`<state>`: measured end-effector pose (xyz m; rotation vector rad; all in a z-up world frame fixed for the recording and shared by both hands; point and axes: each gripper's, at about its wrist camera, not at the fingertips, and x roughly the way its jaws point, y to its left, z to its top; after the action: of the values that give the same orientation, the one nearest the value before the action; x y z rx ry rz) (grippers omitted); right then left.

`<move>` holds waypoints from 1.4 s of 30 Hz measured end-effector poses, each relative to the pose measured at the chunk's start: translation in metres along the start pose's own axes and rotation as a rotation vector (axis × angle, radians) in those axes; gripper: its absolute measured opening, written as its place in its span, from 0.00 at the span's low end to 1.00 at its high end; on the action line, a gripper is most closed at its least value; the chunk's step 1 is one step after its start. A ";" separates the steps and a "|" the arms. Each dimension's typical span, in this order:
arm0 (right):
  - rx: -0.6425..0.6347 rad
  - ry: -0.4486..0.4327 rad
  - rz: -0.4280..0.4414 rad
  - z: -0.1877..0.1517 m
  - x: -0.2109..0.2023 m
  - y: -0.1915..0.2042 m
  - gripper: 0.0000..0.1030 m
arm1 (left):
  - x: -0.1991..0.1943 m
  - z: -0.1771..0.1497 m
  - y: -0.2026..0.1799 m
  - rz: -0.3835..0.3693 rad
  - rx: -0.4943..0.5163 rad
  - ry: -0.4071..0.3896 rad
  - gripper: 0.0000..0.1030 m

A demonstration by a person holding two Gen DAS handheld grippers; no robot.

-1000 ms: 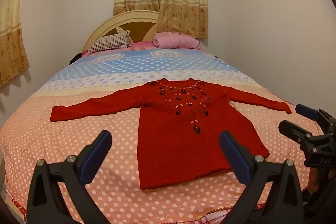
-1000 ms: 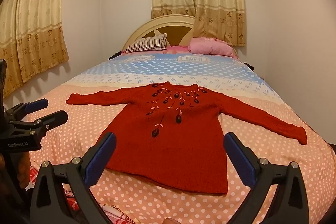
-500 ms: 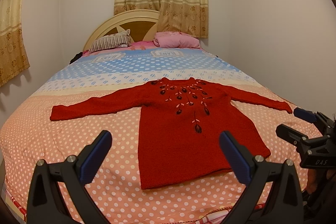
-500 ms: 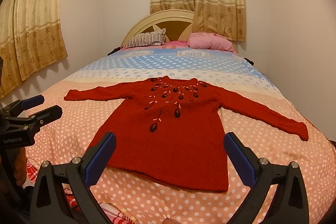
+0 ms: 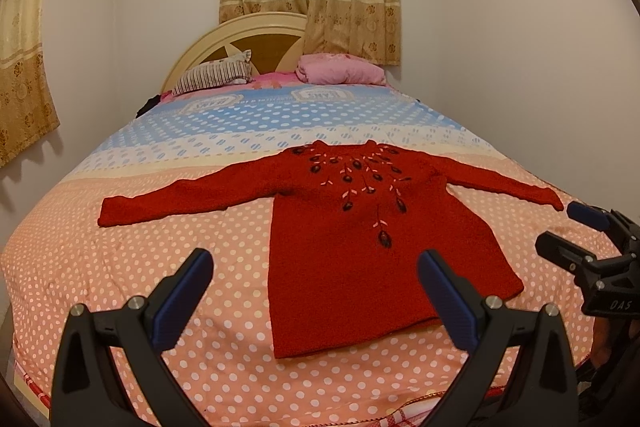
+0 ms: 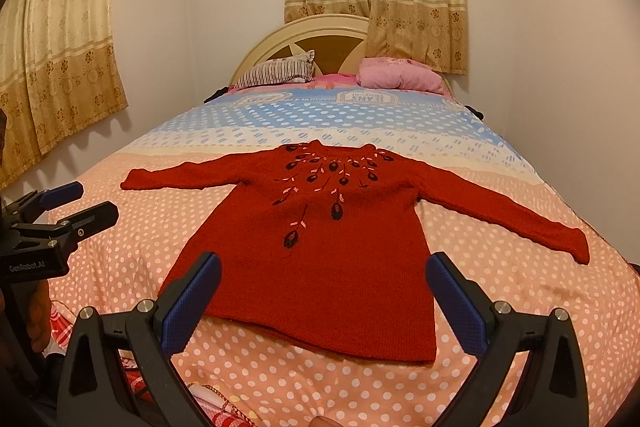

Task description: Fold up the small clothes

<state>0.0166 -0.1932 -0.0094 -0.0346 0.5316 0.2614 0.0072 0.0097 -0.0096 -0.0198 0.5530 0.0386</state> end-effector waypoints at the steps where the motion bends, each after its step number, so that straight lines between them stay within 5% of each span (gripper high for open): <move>1: 0.001 0.001 0.000 0.000 0.000 0.000 0.99 | 0.000 0.000 0.000 -0.001 0.001 0.001 1.00; 42: 0.004 0.019 0.003 -0.004 0.003 -0.002 0.99 | 0.002 -0.001 0.000 0.002 0.001 0.006 1.00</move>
<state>0.0178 -0.1945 -0.0143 -0.0324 0.5513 0.2631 0.0088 0.0101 -0.0115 -0.0185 0.5590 0.0400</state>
